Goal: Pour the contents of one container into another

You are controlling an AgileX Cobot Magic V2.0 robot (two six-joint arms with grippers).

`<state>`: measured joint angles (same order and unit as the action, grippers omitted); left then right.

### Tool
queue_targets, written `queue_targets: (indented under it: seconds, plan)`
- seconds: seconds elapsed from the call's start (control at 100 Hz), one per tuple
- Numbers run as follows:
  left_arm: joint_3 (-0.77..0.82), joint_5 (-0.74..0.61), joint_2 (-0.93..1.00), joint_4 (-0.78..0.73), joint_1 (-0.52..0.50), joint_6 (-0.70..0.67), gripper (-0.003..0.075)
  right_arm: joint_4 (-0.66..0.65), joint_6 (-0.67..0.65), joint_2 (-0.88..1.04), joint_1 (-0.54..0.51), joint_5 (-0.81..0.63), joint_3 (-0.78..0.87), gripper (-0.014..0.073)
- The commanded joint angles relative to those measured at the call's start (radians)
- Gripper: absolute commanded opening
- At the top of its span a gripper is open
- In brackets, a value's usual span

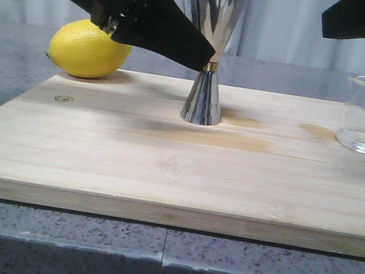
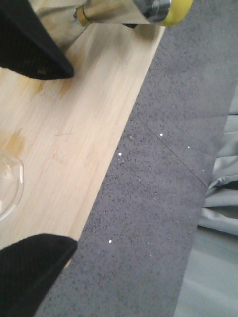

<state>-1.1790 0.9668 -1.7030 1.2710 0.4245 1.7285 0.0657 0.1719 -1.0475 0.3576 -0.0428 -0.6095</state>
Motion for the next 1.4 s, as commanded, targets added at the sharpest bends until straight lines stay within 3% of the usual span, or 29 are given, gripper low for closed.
queue_targets:
  seconds: [0.0,0.33,0.52,0.64,0.9,1.1,1.39]
  plan:
    - [-0.027,0.001,0.082,0.006,0.005,-0.058,0.0548,0.004,0.01,0.021,-0.001,0.062,-0.095,0.0575]
    - [-0.031,-0.121,0.237,-0.368,0.003,-0.455,0.0547,0.012,0.01,0.021,-0.001,0.504,-0.342,0.0575]
    - [-0.064,-0.126,0.36,-0.696,0.003,-0.882,0.0547,0.012,0.007,0.043,-0.001,0.637,-0.4,0.0575]
    - [-0.078,-0.09,0.445,-0.915,0.003,-1.187,0.0546,0.009,-0.02,0.081,-0.004,0.696,-0.4,0.0575]
    - [-0.051,0.102,0.581,-1.253,0.003,-1.597,0.0546,-0.152,-0.151,0.186,-0.032,0.828,-0.4,0.0575]
    - [0.08,0.123,0.697,-1.427,0.003,-1.852,0.0546,-0.159,-0.157,0.286,-0.117,0.885,-0.363,0.0573]
    - [0.248,0.114,0.918,-1.486,0.003,-2.01,0.0546,-0.159,-0.228,0.47,-0.15,0.872,-0.215,0.0573]
